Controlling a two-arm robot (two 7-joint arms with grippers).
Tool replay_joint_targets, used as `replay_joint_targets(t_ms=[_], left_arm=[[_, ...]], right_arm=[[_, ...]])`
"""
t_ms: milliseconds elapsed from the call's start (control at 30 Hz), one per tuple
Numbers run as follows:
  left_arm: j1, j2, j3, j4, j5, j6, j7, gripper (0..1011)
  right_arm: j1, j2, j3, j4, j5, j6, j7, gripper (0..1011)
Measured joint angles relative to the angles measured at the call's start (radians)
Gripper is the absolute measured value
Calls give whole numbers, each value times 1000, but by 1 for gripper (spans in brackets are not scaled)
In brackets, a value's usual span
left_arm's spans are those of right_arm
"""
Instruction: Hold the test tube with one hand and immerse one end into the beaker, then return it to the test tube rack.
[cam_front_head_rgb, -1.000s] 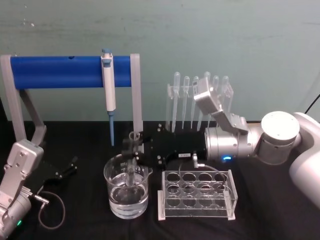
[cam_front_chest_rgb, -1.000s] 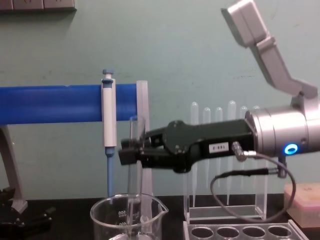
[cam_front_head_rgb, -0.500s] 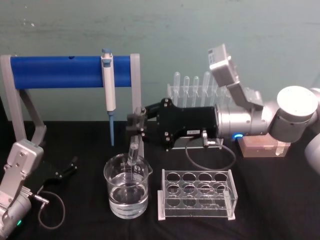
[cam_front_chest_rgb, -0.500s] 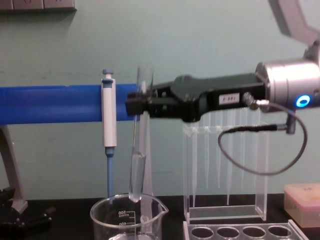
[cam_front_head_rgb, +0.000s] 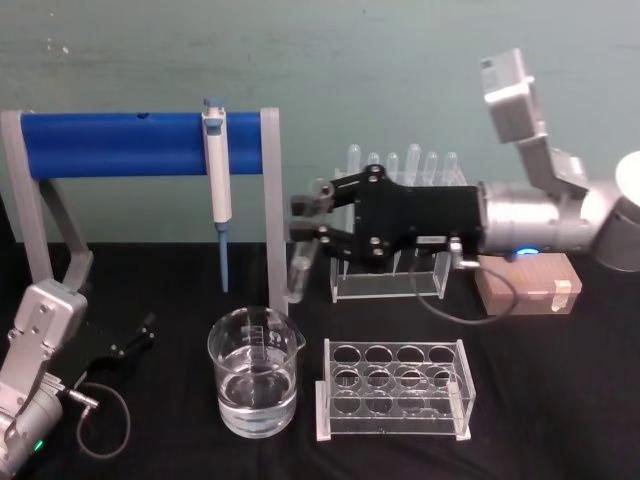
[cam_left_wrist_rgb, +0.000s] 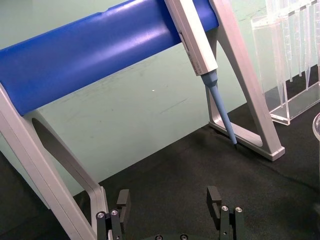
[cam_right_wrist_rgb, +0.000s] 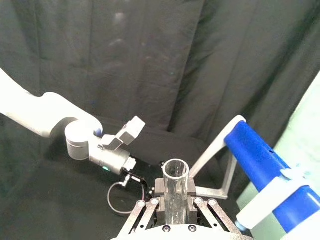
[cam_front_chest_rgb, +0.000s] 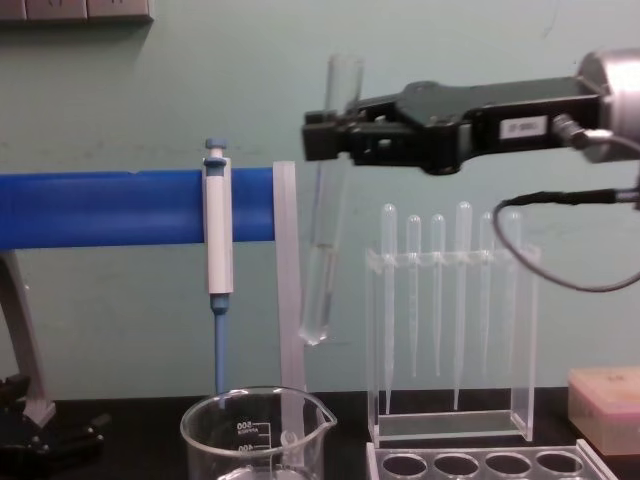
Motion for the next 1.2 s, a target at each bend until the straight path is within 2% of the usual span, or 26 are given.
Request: replay_joint_targets(t_ms=[167, 267, 500, 867, 1200], left_arm=[[0, 0, 0, 0, 0, 0, 0, 1000], [0, 0, 0, 0, 0, 0, 0, 1000], [0, 0, 0, 0, 0, 0, 0, 1000], [0, 0, 0, 0, 0, 0, 0, 1000], [0, 0, 0, 0, 0, 0, 0, 1000]], right_arm=[[-31, 54, 17, -53, 14, 4, -16, 230], [-67, 103, 36, -94, 26, 5, -31, 230], [-136, 172, 68, -157, 46, 1, -56, 230], [-223, 227, 103, -216, 60, -2, -86, 230], [-268, 241, 112, -232, 59, 9, -96, 230]])
